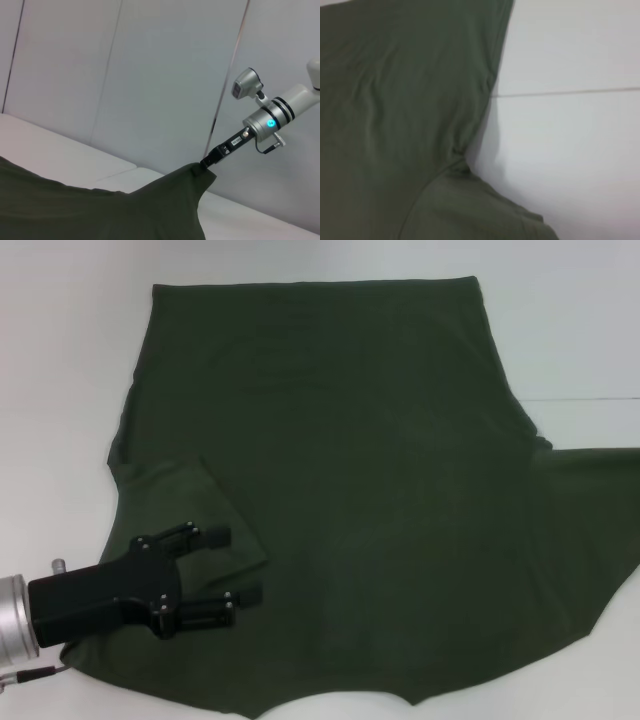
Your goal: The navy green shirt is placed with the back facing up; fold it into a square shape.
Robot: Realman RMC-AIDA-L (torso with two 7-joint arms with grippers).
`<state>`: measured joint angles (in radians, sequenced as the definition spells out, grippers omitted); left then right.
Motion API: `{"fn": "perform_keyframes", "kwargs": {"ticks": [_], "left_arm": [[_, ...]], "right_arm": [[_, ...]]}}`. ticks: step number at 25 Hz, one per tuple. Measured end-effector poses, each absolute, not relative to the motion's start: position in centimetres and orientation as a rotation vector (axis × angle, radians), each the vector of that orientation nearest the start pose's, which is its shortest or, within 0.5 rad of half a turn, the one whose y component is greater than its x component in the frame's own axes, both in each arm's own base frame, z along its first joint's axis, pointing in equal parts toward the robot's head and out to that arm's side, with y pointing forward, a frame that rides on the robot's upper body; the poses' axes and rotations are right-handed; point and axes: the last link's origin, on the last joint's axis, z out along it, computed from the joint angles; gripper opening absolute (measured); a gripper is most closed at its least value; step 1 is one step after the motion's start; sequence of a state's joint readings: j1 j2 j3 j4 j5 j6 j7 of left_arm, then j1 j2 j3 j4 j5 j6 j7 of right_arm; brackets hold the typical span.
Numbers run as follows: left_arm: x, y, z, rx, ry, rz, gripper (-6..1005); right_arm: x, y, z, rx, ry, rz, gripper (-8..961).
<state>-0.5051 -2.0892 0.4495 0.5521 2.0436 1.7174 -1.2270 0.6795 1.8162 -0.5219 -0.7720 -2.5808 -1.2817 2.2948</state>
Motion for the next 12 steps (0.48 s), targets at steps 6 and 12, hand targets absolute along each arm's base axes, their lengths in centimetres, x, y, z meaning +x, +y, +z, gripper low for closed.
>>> {"fn": "perform_keyframes", "kwargs": {"ticks": [6, 12], "left_arm": [[-27.1, 30.3, 0.4, -2.643, -0.604, -0.964, 947], [-27.2, 30.3, 0.7, -2.63, -0.607, -0.977, 948]], "right_arm": [[31.3, 41.6, 15.0, -2.048, 1.353, 0.106, 69], [28.1, 42.8, 12.9, -2.172, 1.333, 0.112, 83]]}}
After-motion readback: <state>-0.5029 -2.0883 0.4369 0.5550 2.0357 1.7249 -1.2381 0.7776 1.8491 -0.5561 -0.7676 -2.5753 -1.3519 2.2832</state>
